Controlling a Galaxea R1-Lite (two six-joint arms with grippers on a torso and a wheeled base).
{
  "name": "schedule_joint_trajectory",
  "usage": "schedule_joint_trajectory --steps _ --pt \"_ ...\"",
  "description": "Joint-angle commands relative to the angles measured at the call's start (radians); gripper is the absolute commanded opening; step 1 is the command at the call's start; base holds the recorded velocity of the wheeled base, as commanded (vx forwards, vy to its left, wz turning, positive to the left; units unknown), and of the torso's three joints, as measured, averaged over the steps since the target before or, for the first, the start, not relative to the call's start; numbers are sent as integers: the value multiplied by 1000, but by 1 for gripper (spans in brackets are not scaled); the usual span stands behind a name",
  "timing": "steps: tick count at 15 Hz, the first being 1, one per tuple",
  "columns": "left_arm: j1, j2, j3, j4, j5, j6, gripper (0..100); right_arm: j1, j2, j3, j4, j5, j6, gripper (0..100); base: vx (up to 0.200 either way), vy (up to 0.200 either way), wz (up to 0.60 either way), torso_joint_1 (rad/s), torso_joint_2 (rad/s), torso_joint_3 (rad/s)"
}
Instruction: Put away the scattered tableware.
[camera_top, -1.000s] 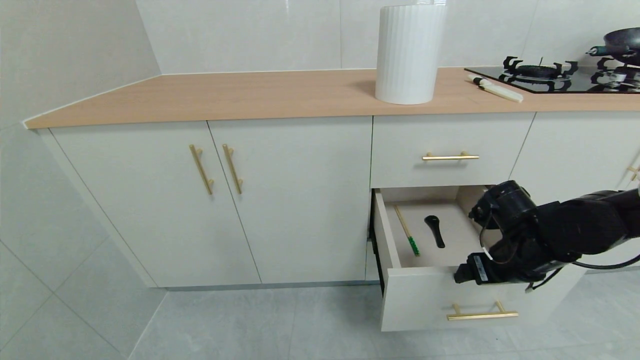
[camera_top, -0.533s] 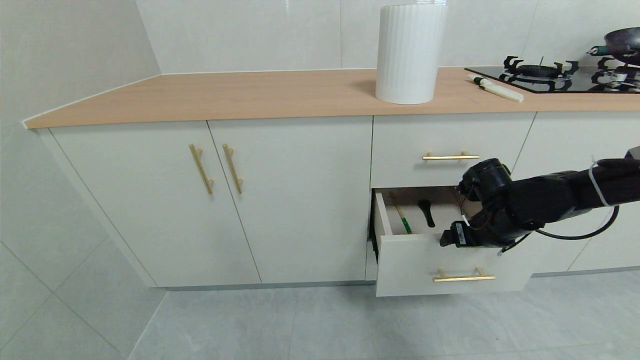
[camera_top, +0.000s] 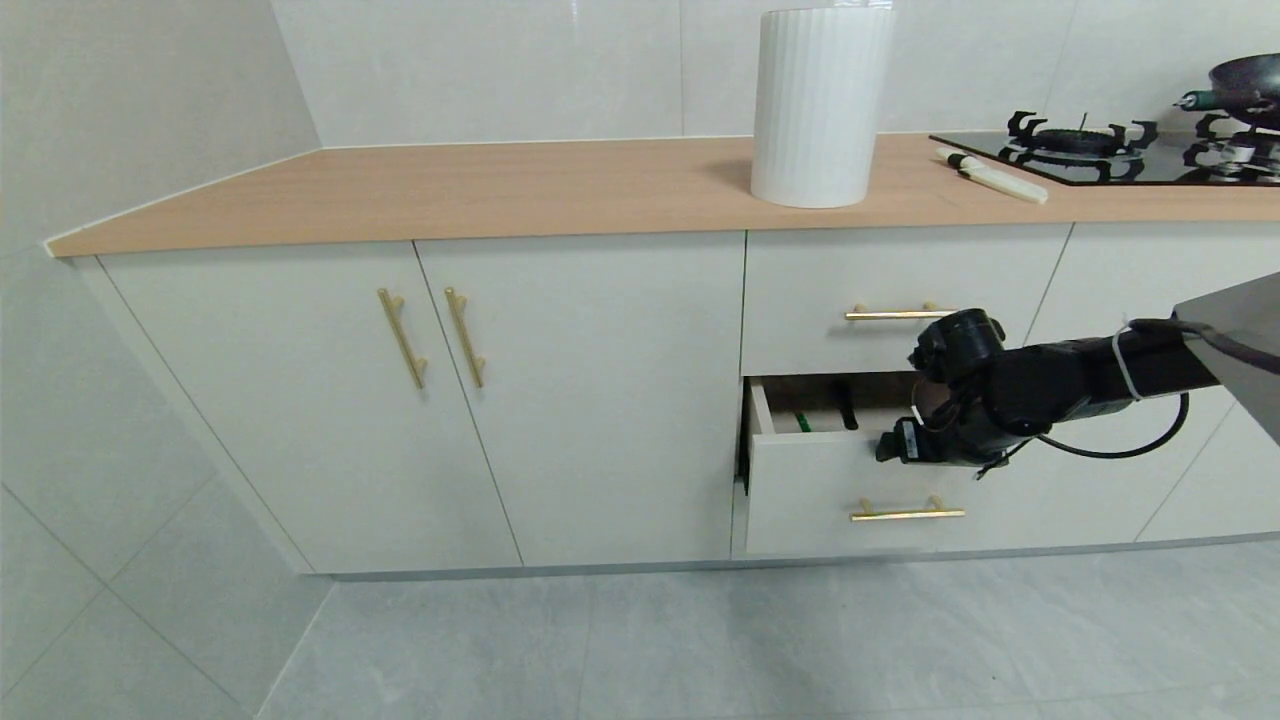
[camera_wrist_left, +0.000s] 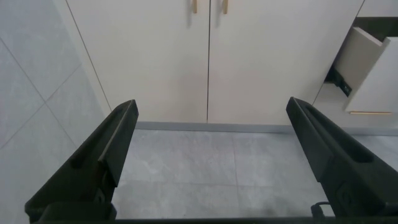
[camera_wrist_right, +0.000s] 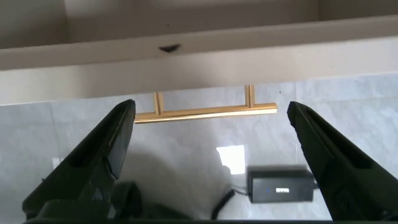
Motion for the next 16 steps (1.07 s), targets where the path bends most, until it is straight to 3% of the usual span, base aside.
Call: schedule_joint_trajectory --steps 1,8,16 --pt "0 0 0 0 0 0 100 -10 33 -4 -33 -12 0 100 0 0 0 0 0 0" --pt "0 0 0 0 0 0 100 -26 110 56 -372 -44 -3 100 0 0 0 0 0 0" --pt "0 2 0 0 0 0 100 -24 208 48 -662 -77 -6 100 0 0 0 0 0 0"
